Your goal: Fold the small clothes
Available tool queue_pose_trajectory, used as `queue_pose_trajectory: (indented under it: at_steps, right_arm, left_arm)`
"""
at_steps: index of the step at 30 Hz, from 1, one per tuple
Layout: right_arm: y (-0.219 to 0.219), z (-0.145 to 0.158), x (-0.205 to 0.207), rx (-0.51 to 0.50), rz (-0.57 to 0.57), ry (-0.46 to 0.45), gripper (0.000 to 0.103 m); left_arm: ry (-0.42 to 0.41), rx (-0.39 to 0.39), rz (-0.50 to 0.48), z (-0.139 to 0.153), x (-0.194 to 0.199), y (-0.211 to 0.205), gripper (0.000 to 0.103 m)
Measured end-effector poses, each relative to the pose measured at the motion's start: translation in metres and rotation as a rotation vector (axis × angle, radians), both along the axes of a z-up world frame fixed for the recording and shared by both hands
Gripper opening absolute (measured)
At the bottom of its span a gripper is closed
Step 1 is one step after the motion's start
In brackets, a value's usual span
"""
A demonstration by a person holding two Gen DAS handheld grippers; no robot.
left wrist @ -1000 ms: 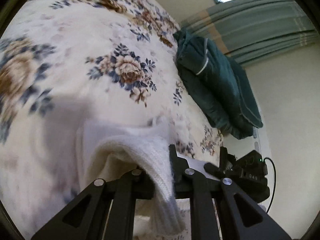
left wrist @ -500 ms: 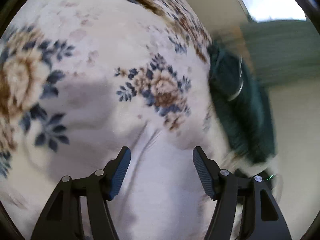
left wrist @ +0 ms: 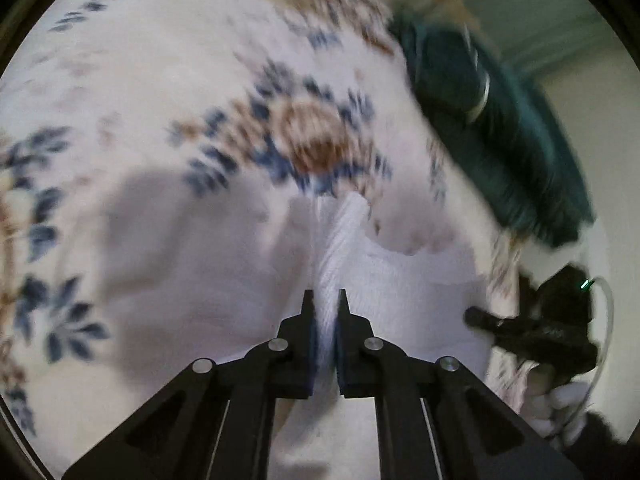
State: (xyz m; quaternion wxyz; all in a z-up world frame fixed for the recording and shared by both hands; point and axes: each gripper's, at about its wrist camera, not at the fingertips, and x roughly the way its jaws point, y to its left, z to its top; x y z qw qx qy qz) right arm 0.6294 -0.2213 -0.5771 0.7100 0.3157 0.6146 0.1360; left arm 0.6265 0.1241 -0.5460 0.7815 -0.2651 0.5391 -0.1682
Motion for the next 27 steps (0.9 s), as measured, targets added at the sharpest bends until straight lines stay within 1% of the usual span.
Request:
queue_pose_trajectory:
  at_steps: [1, 2, 3, 5, 6, 7, 8, 9, 10, 11, 12, 13, 14, 15, 16, 18, 20, 22, 24, 25, 26, 27]
  right_arm:
    - [0.003, 0.008, 0.003, -0.001, 0.003, -0.021, 0.009]
    - [0.005, 0.015, 0.006, -0.003, 0.006, -0.041, 0.009]
    - [0.008, 0.020, 0.010, -0.011, 0.009, -0.054, 0.009]
    - [0.018, 0.021, 0.026, -0.054, 0.032, -0.060, 0.009]
    - [0.022, 0.017, 0.032, -0.081, 0.036, -0.050, 0.009]
    - [0.027, 0.010, 0.040, -0.121, 0.038, -0.026, 0.009]
    - [0.032, 0.002, 0.047, -0.157, 0.060, 0.005, 0.009]
    - [0.036, -0.006, 0.052, -0.193, 0.086, 0.051, 0.010]
    - [0.036, -0.009, 0.053, -0.209, 0.090, 0.081, 0.011]
    - [0.033, -0.009, 0.051, -0.187, 0.078, 0.095, 0.014]
    - [0.027, -0.006, 0.045, -0.138, 0.064, 0.094, 0.018]
    - [0.022, -0.004, 0.041, -0.121, 0.065, 0.094, 0.035]
    - [0.016, 0.002, 0.032, -0.120, 0.069, 0.090, 0.053]
    - [0.010, 0.006, 0.024, -0.118, 0.070, 0.080, 0.058]
    - [0.003, 0.010, 0.013, -0.107, 0.073, 0.070, 0.058]
    - [-0.008, 0.010, -0.011, -0.068, 0.080, 0.089, 0.058]
    - [-0.012, -0.001, -0.040, -0.012, 0.094, 0.134, 0.058]
    - [-0.009, -0.019, -0.066, 0.038, 0.117, 0.197, 0.058]
    - [-0.002, -0.033, -0.082, 0.076, 0.119, 0.236, 0.058]
    - [-0.002, -0.036, -0.093, 0.118, 0.085, 0.216, 0.048]
    - [-0.002, -0.035, -0.099, 0.149, 0.056, 0.185, 0.017]
    - [-0.002, -0.033, -0.103, 0.156, 0.035, 0.172, 0.015]
  left_arm:
    - [-0.013, -0.018, 0.028, 0.008, -0.004, 0.012, 0.005]
    - [-0.018, -0.017, 0.044, 0.011, -0.004, 0.018, 0.005]
    - [-0.015, -0.008, 0.061, 0.009, -0.003, 0.024, 0.005]
    - [0.025, 0.006, 0.076, -0.005, 0.006, 0.028, 0.006]
    - [0.054, 0.007, 0.082, -0.013, 0.009, 0.029, 0.007]
    - [0.098, -0.007, 0.084, -0.024, 0.014, 0.028, 0.010]
    - [0.146, -0.027, 0.087, -0.033, 0.015, 0.029, 0.011]
    - [0.172, -0.032, 0.095, -0.036, 0.014, 0.029, 0.011]
    - [0.156, -0.048, 0.102, -0.032, 0.007, 0.031, 0.012]
    - [0.129, -0.076, 0.106, -0.027, -0.002, 0.034, 0.024]
    - [0.111, -0.111, 0.114, -0.021, -0.014, 0.039, 0.048]
    - [0.101, -0.133, 0.122, -0.019, -0.023, 0.042, 0.062]
    - [0.092, -0.155, 0.149, -0.015, -0.038, 0.048, 0.073]
    - [0.089, -0.169, 0.165, -0.013, -0.047, 0.051, 0.073]
    - [0.094, -0.189, 0.162, -0.012, -0.060, 0.053, 0.073]
    - [0.114, -0.196, 0.146, -0.015, -0.078, 0.051, 0.073]
    - [0.129, -0.166, 0.110, -0.021, -0.086, 0.042, 0.073]
    - [0.147, -0.109, 0.090, -0.029, -0.092, 0.032, 0.068]
    - [0.143, -0.121, 0.068, -0.034, -0.099, 0.023, 0.008]
    - [0.141, -0.112, 0.061, -0.033, -0.105, 0.020, 0.008]
    - [0.106, -0.125, 0.073, -0.026, -0.111, 0.020, 0.007]
    - [0.079, -0.135, 0.096, -0.019, -0.118, 0.023, 0.007]
